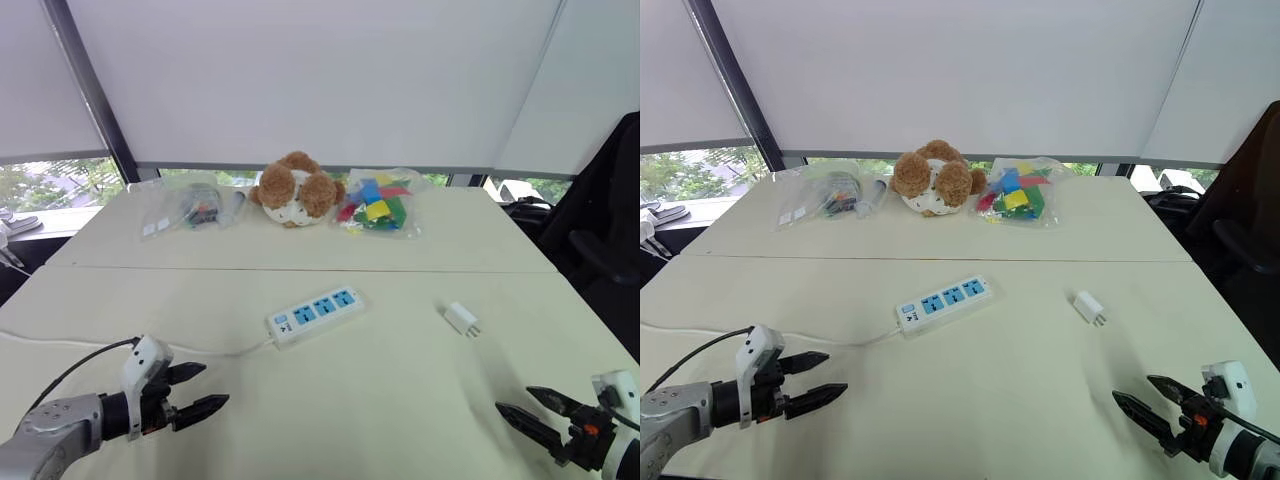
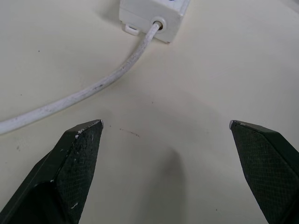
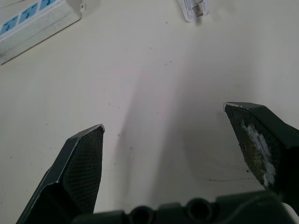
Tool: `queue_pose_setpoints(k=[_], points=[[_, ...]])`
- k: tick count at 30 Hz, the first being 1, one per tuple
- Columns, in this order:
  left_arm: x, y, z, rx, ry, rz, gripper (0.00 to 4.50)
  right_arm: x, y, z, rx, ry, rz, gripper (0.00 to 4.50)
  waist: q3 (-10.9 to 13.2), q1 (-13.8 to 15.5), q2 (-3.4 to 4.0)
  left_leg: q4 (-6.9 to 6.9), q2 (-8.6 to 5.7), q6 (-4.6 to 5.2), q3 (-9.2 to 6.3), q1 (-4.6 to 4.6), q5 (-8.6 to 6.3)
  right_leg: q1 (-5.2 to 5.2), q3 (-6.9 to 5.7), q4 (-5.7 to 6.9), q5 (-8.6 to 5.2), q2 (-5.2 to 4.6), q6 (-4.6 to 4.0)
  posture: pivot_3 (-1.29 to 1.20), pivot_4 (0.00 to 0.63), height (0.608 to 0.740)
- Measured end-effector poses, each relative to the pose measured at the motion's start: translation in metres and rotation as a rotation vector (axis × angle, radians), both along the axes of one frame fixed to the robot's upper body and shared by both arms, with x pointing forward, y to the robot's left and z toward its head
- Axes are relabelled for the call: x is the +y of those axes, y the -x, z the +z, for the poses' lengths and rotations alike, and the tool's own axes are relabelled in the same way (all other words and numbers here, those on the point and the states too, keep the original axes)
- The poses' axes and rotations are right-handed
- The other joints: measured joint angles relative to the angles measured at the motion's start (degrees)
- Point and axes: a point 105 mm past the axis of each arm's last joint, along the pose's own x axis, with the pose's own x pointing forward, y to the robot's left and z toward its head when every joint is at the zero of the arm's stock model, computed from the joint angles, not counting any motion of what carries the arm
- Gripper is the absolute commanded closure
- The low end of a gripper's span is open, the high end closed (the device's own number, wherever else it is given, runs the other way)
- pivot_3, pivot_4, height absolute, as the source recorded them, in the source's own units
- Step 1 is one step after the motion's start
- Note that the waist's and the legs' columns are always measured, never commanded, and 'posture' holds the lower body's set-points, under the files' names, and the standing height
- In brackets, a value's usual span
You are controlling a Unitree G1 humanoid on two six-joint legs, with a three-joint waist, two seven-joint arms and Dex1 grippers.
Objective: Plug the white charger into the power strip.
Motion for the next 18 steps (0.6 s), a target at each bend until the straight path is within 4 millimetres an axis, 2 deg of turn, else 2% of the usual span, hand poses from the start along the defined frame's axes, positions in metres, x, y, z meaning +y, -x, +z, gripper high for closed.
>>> queue_pose_setpoints(k=[18], points=[[0.006,-0.014,0.008,-0.074,-0.013,0.015,0.03,0.002,-0.006,-0.001,-0.008,0.031,0.016,0.00,0.0,0.0,0.00,0.02,0.00,0.00,-0.02,0.02,0.00,0.06,0.00,0.01,0.01,0.05,0.01,0.00,0.150,0.739]])
